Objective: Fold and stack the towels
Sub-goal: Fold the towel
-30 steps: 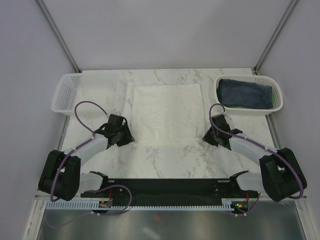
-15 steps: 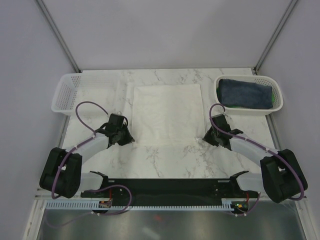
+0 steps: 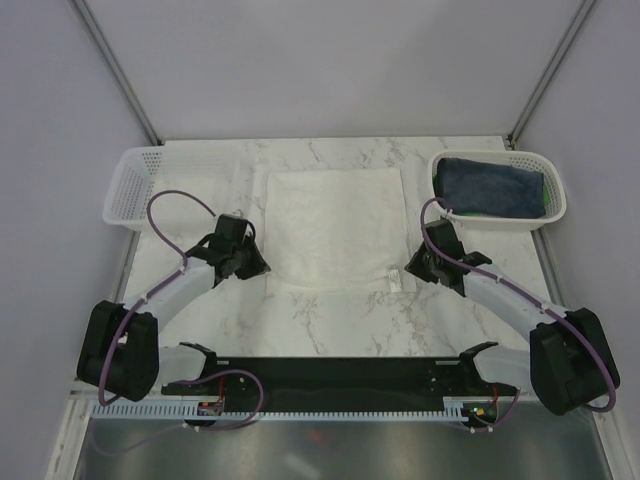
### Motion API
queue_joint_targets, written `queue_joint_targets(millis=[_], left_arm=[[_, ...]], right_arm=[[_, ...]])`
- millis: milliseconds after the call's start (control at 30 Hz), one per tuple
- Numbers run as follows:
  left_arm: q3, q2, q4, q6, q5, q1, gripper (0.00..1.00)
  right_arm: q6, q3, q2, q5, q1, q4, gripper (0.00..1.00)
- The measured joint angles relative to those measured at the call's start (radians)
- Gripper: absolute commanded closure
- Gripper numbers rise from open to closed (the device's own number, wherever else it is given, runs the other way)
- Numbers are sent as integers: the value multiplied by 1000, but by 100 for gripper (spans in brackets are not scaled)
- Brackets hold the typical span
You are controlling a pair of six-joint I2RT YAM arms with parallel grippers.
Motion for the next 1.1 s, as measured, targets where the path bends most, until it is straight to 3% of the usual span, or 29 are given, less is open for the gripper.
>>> queue_joint_targets(millis=[533,900,1100], left_arm=[[11,-102,-97,-1,1,-46,98],[-94,0,-72,-3,-18,-72,98],[-95,6,-55,-7,-24,-74,98]], right_arm=[[-74,100,-133,-3,0,-169,100],[-68,-138,-157,-9,1,-116,100],[-57,-183,-161,-11,1,-45,100]])
